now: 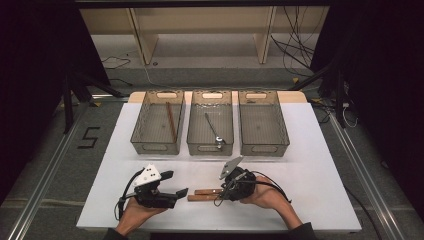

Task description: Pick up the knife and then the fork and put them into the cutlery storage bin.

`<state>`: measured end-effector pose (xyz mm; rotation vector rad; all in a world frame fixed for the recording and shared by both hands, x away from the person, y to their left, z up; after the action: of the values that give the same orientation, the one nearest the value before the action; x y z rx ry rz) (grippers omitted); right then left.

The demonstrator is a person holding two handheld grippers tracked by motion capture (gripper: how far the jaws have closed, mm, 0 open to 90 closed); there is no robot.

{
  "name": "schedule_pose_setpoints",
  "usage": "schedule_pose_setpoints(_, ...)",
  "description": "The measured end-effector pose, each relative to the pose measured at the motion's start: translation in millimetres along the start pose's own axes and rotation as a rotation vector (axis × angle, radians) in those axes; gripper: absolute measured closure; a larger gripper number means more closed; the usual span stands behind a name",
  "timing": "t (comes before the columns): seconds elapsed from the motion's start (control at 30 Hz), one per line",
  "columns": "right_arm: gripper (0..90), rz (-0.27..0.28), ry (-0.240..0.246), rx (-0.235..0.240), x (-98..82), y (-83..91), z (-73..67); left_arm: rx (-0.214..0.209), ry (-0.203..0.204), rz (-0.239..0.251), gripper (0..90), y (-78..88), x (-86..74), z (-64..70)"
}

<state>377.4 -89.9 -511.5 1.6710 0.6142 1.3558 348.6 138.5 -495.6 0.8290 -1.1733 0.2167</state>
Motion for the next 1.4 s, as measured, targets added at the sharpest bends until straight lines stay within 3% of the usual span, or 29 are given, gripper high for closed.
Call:
schedule_pose_setpoints(0.3, 70.6, -0.003, -0.008, 0.01, 2.7, -1.4, 3.4, -0.003, -0.001, -0.008, 16.2, -0.4, -0.6, -0.2)
schedule_pose_setpoints(0.5, 70.1, -0.031, 0.038, -0.022, 4.3, -3.5, 0.9, -0.002, -0.001, -0.007, 16.2, -1.1, -0.6, 0.3)
schedule_pose_setpoints(0.87, 71.8, -0.059, 0.061, -0.042, 5.2, -8.7, 4.4, -0.004, 0.006, -0.008, 16.2, -1.7, -0.5, 0.9)
schedule_pose_setpoints(1.1, 77.3, -0.055, 0.071, -0.056, 5.8, -8.1, 4.1, -0.002, -0.001, -0.009, 16.3, -0.9, -0.6, -0.4)
schedule_pose_setpoints(1.4, 77.8, -0.036, 0.073, -0.078, 6.5, -2.1, 5.7, 0.005, 0.008, -0.002, 16.3, -0.2, -0.9, -2.4)
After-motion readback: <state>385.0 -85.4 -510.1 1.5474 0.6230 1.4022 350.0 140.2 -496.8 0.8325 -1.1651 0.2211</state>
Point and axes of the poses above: each handheld gripper's, and its own axes: y roughly backward along the jaws, x roughly out of its top, z roughly to its right, the point moved 5 cm from there along -y, roughly forward along the jaws, and after that the axes turned 1 degree about x, right-handed, at the moved point
